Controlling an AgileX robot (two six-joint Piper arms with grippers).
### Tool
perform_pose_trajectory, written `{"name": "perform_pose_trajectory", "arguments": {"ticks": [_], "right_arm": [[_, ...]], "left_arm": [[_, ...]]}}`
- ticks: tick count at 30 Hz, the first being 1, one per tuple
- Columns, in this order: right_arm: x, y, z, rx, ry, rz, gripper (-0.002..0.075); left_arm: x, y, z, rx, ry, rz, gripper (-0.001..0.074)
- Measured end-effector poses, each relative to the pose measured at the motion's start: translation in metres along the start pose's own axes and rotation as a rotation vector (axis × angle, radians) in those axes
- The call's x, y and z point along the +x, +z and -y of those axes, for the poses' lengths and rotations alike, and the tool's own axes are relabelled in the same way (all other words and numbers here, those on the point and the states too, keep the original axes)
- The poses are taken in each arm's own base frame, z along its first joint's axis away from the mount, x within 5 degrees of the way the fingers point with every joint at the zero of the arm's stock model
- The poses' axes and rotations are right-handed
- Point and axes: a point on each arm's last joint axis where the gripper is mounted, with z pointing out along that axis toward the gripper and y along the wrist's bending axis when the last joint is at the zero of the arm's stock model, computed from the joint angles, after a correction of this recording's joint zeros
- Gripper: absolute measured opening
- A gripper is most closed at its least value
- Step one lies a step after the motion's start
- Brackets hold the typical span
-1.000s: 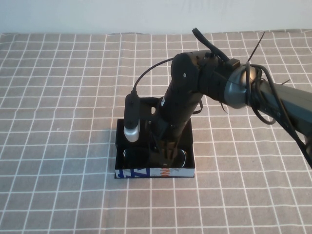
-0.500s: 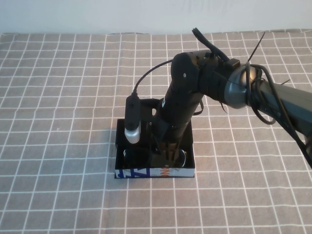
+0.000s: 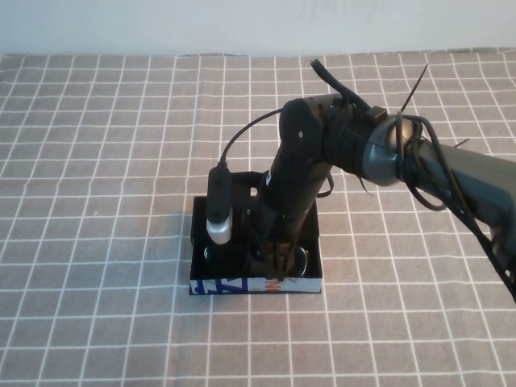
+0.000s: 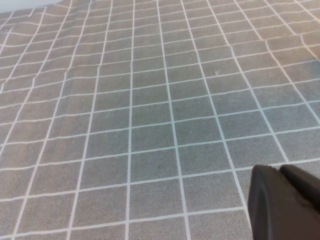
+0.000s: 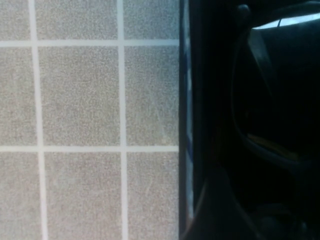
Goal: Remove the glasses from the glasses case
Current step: Pick up the glasses from the glasses case, then place the glasses on the table
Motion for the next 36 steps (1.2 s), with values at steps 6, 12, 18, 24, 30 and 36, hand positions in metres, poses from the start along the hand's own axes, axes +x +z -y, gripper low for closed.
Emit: {"name": "perform_pose_trajectory", "arguments": {"ticks": [6,12,18,24,30,36], "right_arm": [[0.0,0.0,0.0,0.0,-0.002,0.0,0.0202],[-0.003,-0.007,0.0,-0.015,-0.006,-0.001,0.0041],[-0.017,-0.043,0.0,0.022,0.006,0.037,0.004],[-0.028,-0.092,-0.004,0.116,0.158,0.105,0.004],[-0.019,-0.134,-0.015,0.208,0.38,0.11,0.004],[0.032,-0.147,-0.031,0.18,0.662,0.062,0.004]], "left_arm": [[0.0,0.0,0.0,0.0,0.0,0.0,-0.0004],[0.0,0.0,0.0,0.0,0.0,0.0,-0.0004],[0.0,0.0,0.0,0.0,0.0,0.0,-0.0004],[0.0,0.0,0.0,0.0,0.0,0.0,-0.0005],[0.0,0.0,0.0,0.0,0.0,0.0,-0.0004],[0.0,0.0,0.0,0.0,0.0,0.0,-0.0004]]}}
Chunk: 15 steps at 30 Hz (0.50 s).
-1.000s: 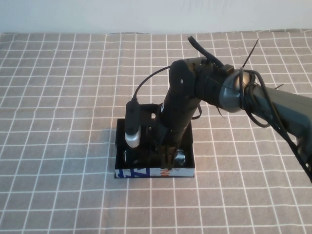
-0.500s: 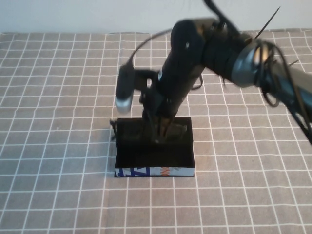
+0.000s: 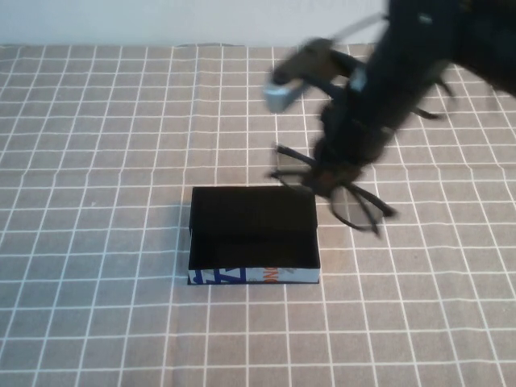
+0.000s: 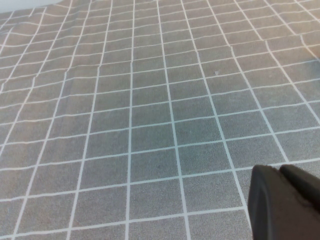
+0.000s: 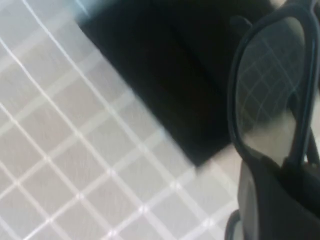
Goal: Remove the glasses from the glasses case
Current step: Place the glasses on the table
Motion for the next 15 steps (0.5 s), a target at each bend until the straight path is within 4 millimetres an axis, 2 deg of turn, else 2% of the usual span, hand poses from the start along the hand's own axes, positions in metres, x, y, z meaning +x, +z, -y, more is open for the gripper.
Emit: {"name": "perform_pose_trajectory", "arguments": {"ticks": [3,8,15], "right_arm": [[0.031,0.002,0.011,-0.002,0.156,-0.001,0.004],[0.082,0.026,0.02,-0.019,0.442,0.038,0.004],[0.122,0.064,0.011,-0.079,0.715,0.08,0.004]], "left_arm": [[0.0,0.0,0.0,0.0,0.0,0.0,-0.0004],[0.0,0.0,0.0,0.0,0.0,0.0,-0.0004],[0.0,0.0,0.0,0.0,0.0,0.0,-0.0004]]}}
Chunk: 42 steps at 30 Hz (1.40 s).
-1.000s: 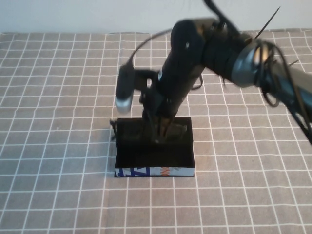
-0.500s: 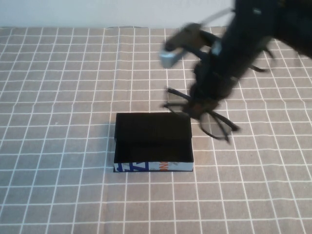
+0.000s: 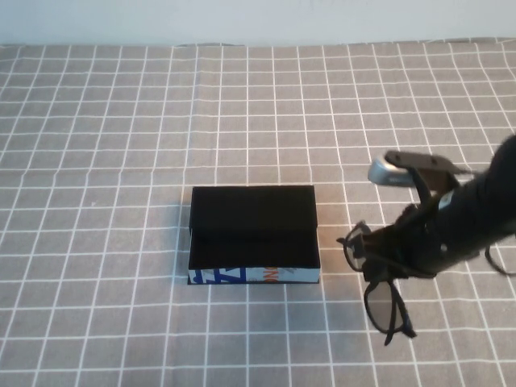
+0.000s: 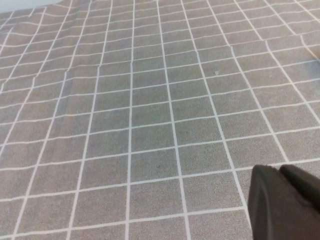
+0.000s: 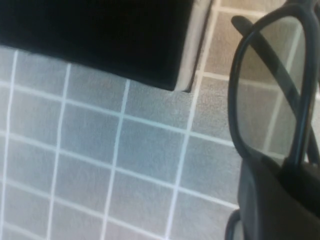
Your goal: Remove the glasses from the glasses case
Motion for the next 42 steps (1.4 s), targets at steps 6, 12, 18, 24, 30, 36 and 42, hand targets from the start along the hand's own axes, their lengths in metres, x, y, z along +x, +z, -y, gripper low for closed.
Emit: {"name": "perform_pose_trajectory", "arguments": {"ticks": [6,12,18,24,30,36,42], "right_arm": [[0.01,0.014,0.009,0.001,0.085,0.045,0.0039],[0.009,0.029,0.015,0.019,0.103,0.025,0.0109],[0.009,0.035,0.018,0.029,0.106,0.019,0.0318],[0.012,0.03,0.017,0.035,0.078,-0.003,0.0365],[0.02,-0.001,0.009,0.036,0.014,-0.019,0.0281],[0.036,-0.06,-0.004,0.029,-0.097,0.053,0.0065],[0.07,-0.12,-0.013,0.01,-0.208,0.165,-0.001]], "left_arm": [[0.0,0.0,0.0,0.0,0.0,0.0,-0.0005],[0.0,0.0,0.0,0.0,0.0,0.0,-0.0004],[0.0,0.0,0.0,0.0,0.0,0.0,-0.0004],[0.0,0.0,0.0,0.0,0.0,0.0,-0.0004],[0.0,0.0,0.0,0.0,0.0,0.0,-0.0004],[0.0,0.0,0.0,0.0,0.0,0.0,-0.0004],[0.0,0.0,0.0,0.0,0.0,0.0,-0.0004]]}}
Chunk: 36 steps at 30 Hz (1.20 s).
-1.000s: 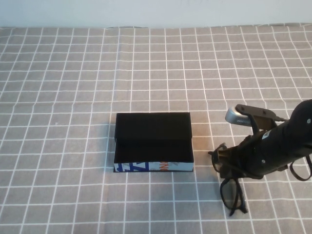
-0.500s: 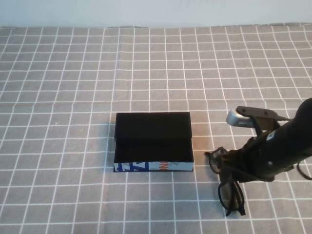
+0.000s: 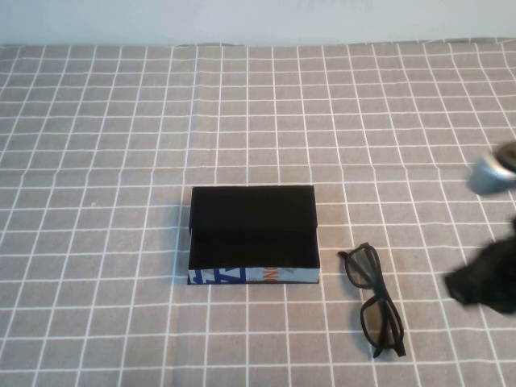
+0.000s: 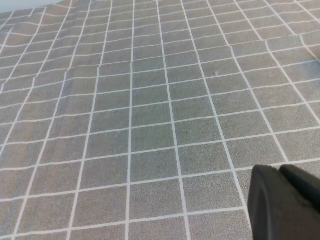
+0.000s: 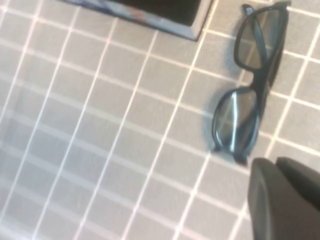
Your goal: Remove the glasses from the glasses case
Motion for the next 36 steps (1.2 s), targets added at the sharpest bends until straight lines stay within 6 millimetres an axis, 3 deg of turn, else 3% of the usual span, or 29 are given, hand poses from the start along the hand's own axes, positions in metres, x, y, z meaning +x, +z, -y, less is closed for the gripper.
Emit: {"name": "perform_pose_trajectory", "arguments": {"ticks": [4,8,15,20,29,36], "right_arm": [[0.029,-0.037,-0.005,0.011,-0.077,0.007,-0.0015],[0.053,-0.05,-0.001,0.039,-0.113,0.067,-0.0016],[0.079,-0.021,0.018,0.102,-0.125,0.262,-0.0018],[0.101,0.002,0.044,0.2,-0.093,0.491,-0.0018],[0.164,0.014,0.076,0.416,0.019,0.853,-0.0018],[0.178,0.007,0.074,0.455,0.016,0.985,-0.0018]], "left_arm": [[0.0,0.0,0.0,0.0,0.0,0.0,-0.0004],[0.0,0.0,0.0,0.0,0.0,0.0,-0.0004],[0.0,0.0,0.0,0.0,0.0,0.0,-0.0004],[0.0,0.0,0.0,0.0,0.0,0.0,-0.0004],[0.0,0.0,0.0,0.0,0.0,0.0,-0.0005],[0.0,0.0,0.0,0.0,0.0,0.0,-0.0004]]}}
